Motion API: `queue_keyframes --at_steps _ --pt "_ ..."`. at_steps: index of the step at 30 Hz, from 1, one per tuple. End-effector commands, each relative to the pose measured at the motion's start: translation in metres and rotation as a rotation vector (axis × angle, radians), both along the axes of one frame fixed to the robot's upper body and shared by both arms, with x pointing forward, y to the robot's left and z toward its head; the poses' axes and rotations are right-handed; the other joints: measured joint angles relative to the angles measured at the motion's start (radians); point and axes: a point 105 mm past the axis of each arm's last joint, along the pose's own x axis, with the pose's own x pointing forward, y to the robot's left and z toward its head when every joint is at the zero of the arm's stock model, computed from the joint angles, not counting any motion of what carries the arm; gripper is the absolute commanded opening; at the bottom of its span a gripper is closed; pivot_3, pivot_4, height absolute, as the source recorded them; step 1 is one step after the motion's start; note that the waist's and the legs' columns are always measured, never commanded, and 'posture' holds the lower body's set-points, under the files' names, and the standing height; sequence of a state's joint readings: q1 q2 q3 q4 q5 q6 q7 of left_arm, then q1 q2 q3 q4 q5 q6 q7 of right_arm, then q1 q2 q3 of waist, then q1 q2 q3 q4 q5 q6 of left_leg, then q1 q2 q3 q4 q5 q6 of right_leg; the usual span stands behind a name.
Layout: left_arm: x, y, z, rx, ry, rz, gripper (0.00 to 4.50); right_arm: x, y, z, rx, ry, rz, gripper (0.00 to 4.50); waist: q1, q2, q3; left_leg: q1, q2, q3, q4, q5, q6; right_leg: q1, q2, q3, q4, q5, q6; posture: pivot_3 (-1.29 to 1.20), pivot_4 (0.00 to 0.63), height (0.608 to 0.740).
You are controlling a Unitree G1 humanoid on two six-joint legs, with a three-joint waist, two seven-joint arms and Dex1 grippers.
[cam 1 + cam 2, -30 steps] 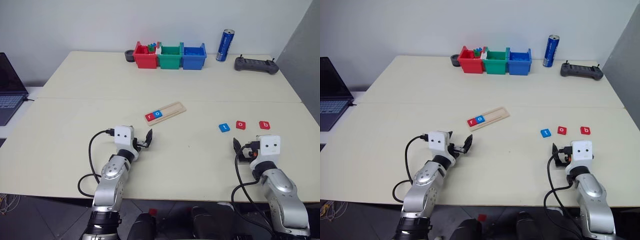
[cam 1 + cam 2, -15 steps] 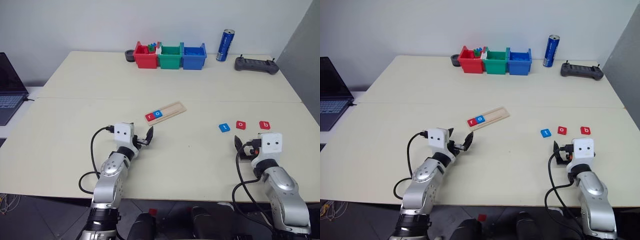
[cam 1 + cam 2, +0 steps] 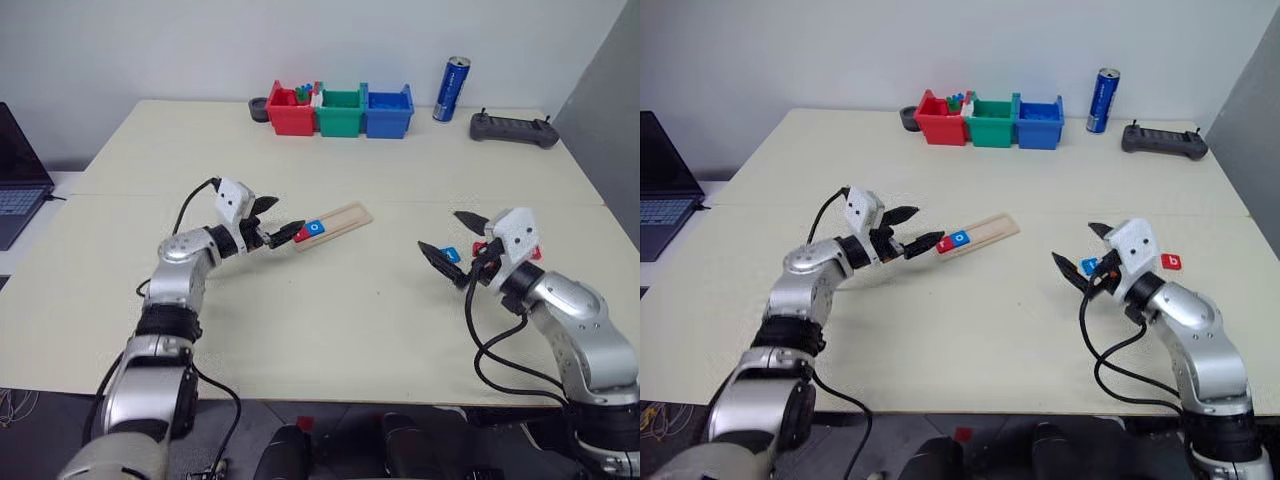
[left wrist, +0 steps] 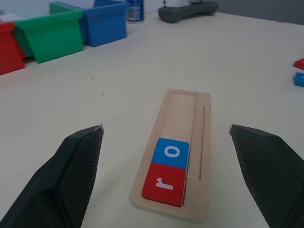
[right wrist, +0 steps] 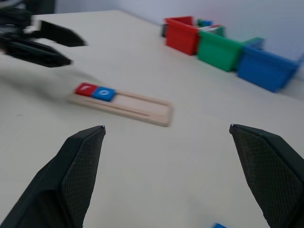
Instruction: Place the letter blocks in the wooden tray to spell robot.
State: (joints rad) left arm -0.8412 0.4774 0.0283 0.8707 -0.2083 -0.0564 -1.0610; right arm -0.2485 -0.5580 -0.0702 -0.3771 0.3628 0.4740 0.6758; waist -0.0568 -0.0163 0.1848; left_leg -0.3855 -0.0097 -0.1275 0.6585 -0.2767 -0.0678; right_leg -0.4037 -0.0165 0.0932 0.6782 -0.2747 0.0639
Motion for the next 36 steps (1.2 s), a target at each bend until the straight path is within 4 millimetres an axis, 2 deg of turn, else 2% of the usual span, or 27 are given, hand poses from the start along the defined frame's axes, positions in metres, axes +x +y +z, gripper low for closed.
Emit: queue_keyframes --at_steps 1,5,13,25,36 --pt "0.001 0.000 -0.007 0.093 0.014 -0.064 4.50 -0.018 0.020 0.008 0.001 0.032 0.173 4.45 0.000 0.000 0.000 -0.001 0.000 0.000 0.000 0.000 0.000 0.000 0.000 0.000 0.000 0.000 0.000 0.00 0.150 0.740" --pt "0.005 -0.003 -0.011 0.140 0.035 -0.075 4.50 -0.025 0.029 0.010 -0.006 0.066 0.245 4.45 0.000 -0.001 0.001 -0.003 0.000 -0.003 0.002 0.000 0.000 -0.001 0.000 -0.002 0.000 0.000 0.000 0.00 0.150 0.740" --pt "0.015 -0.002 -0.007 0.180 0.003 -0.012 4.50 -0.015 0.033 0.025 0.033 0.062 0.209 4.45 0.000 -0.001 0.001 -0.006 0.000 -0.006 0.003 0.000 0.000 -0.002 0.000 -0.005 0.001 0.000 0.000 0.00 0.150 0.740" --pt "0.012 -0.004 -0.038 0.219 0.150 0.019 4.50 -0.019 0.035 0.030 0.062 0.079 0.167 4.45 0.000 -0.001 0.001 -0.006 -0.001 -0.007 0.003 0.000 0.000 -0.003 -0.001 -0.006 0.002 0.000 0.000 0.00 0.150 0.740" --pt "0.015 -0.009 -0.050 0.251 0.193 0.065 4.50 -0.019 0.030 0.032 0.064 0.067 0.122 4.45 0.000 -0.001 0.000 -0.006 -0.001 -0.007 0.004 0.000 0.000 -0.002 -0.001 -0.006 0.003 0.000 0.000 0.00 0.150 0.740"
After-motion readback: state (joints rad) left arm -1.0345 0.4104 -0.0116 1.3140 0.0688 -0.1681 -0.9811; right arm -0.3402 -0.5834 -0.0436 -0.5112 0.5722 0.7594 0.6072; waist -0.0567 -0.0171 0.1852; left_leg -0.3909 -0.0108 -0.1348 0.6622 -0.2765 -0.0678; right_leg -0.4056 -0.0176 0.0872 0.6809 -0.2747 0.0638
